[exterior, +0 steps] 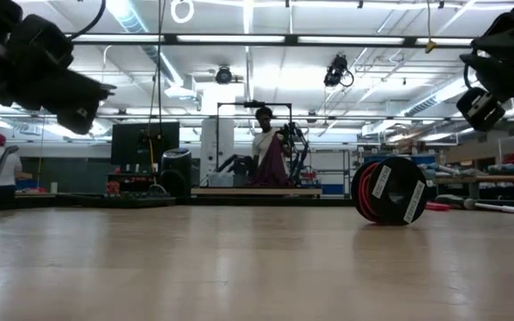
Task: Coil cords
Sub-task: Return to Home Position
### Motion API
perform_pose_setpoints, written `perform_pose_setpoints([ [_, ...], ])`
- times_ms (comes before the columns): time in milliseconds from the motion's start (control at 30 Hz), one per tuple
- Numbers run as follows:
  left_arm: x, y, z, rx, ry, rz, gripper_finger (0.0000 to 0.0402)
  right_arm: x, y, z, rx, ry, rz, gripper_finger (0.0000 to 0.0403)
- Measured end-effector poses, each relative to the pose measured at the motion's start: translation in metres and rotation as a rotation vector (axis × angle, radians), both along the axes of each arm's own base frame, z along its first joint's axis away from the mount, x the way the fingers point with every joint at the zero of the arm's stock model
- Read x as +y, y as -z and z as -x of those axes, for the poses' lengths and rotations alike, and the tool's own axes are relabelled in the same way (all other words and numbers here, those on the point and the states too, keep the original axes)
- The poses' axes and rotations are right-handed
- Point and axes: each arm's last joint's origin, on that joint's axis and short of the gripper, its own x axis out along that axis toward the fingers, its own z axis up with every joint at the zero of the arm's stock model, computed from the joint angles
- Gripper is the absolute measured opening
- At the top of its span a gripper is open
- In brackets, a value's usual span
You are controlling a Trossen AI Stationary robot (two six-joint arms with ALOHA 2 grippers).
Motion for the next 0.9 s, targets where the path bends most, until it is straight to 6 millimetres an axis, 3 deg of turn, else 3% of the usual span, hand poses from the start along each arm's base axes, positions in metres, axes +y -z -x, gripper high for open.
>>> perform_pose_setpoints([
  [400, 0.004, -0.012, 0.010, -0.145, -0.017, 0.025, 0.0072, -0.004, 0.001, -0.001, 0.010, 0.031, 0.003, 0.0070],
  [900, 0.005, -0.011, 0.010, -0.135, -0.021, 0.023, 0.0072, -0.007, 0.000, -0.002, 0.000, 0.070, 0.000, 0.0070],
])
